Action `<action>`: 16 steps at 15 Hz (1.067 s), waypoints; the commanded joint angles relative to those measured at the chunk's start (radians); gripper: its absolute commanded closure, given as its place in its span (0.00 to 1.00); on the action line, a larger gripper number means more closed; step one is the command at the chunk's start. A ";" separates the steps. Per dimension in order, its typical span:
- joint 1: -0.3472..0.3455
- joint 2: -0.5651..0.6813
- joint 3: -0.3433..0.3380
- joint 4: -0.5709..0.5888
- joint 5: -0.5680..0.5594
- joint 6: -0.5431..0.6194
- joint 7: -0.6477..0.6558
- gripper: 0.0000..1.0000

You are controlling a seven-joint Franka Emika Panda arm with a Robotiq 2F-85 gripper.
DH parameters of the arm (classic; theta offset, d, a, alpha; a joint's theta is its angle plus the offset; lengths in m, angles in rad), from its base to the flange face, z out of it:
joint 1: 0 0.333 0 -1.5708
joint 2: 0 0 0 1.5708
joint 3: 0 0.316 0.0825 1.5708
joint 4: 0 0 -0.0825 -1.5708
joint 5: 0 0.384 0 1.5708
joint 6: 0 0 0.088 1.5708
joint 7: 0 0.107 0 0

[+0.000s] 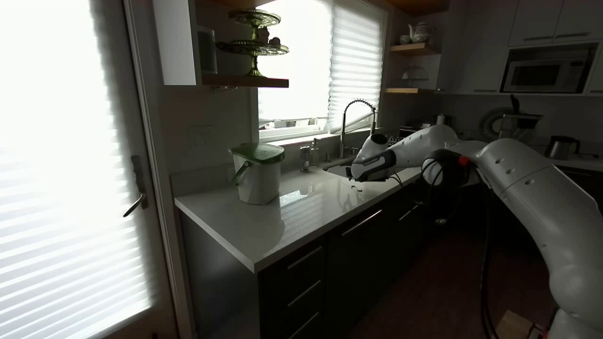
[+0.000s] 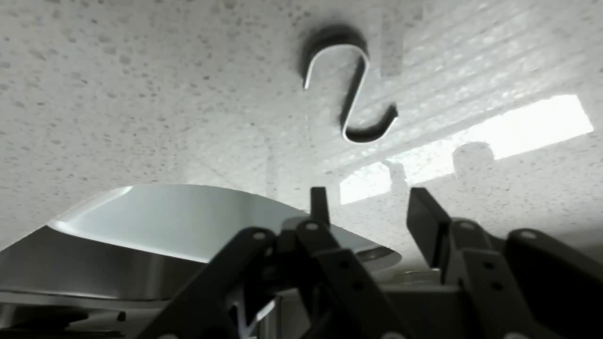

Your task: Take the metal hook off the counter

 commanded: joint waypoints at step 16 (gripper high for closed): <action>-0.105 0.173 0.165 0.222 0.044 -0.048 -0.403 1.00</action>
